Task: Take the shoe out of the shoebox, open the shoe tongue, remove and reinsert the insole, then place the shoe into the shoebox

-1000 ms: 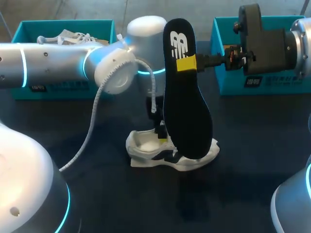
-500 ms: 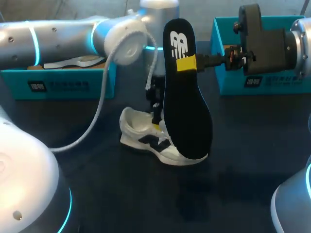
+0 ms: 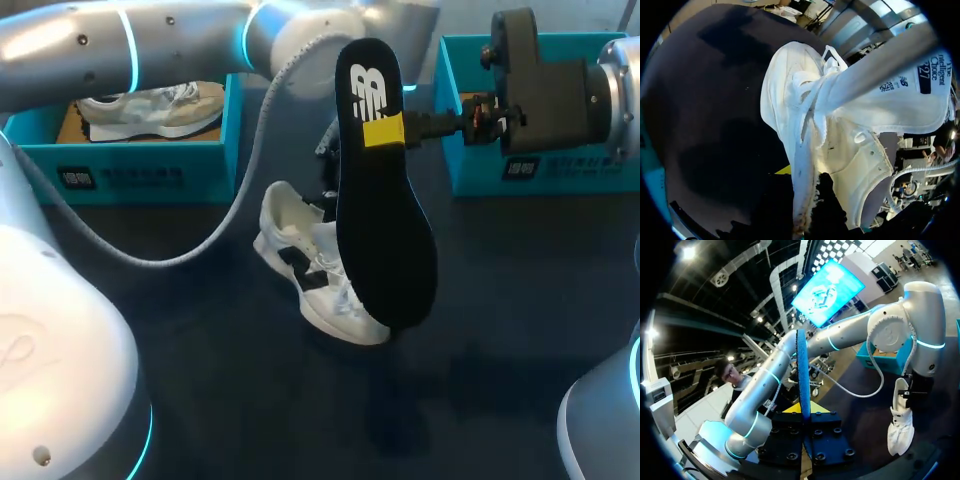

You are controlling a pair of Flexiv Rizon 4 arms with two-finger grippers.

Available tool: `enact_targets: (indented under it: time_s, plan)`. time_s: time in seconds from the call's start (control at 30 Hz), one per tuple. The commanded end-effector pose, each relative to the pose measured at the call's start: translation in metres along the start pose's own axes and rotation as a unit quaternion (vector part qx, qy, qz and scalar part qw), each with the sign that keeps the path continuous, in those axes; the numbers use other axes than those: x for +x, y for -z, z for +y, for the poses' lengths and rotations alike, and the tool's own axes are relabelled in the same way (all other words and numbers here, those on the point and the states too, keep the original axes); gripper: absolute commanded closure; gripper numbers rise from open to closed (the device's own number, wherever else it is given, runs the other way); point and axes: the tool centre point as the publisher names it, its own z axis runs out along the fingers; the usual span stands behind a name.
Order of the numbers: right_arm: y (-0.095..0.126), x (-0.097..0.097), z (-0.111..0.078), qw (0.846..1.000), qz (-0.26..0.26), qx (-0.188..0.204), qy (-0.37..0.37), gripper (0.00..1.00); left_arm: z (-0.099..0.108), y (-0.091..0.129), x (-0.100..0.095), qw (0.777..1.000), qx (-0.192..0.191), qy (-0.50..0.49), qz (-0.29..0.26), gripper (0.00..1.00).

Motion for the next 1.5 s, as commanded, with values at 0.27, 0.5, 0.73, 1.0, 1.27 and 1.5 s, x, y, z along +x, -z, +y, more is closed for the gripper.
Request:
enact_targets:
  time_s: [0.27, 0.5, 0.73, 1.0, 1.27, 1.5]
  plan:
    - [-0.004, -0.001, 0.002, 1.0, 0.0, 0.001, -0.001, 1.0, -0.006, 0.005, 0.008, 0.994, -0.049, -0.099, -0.016, 1.0]
    - [-0.004, -0.001, 0.002, 1.0, 0.0, 0.001, -0.001, 1.0, -0.006, 0.005, 0.008, 0.994, -0.049, -0.099, -0.016, 1.0]
    - [-0.004, -0.001, 0.002, 1.0, 0.0, 0.001, -0.001, 1.0, -0.004, 0.003, 0.001, 0.985, -0.082, -0.152, -0.032, 1.0]
    - [-0.004, -0.001, 0.002, 1.0, 0.0, 0.001, -0.001, 1.0, -0.005, 0.004, -0.008, 0.97, -0.083, -0.219, -0.063, 1.0]
    - [-0.004, -0.001, 0.002, 1.0, 0.0, 0.001, -0.001, 1.0, -0.012, 0.006, -0.031, 0.963, -0.081, -0.252, -0.056, 1.0]
    - [-0.004, -0.001, 0.002, 1.0, 0.0, 0.001, -0.001, 1.0, -0.018, -0.008, -0.051, 0.96, -0.081, -0.263, -0.043, 1.0]
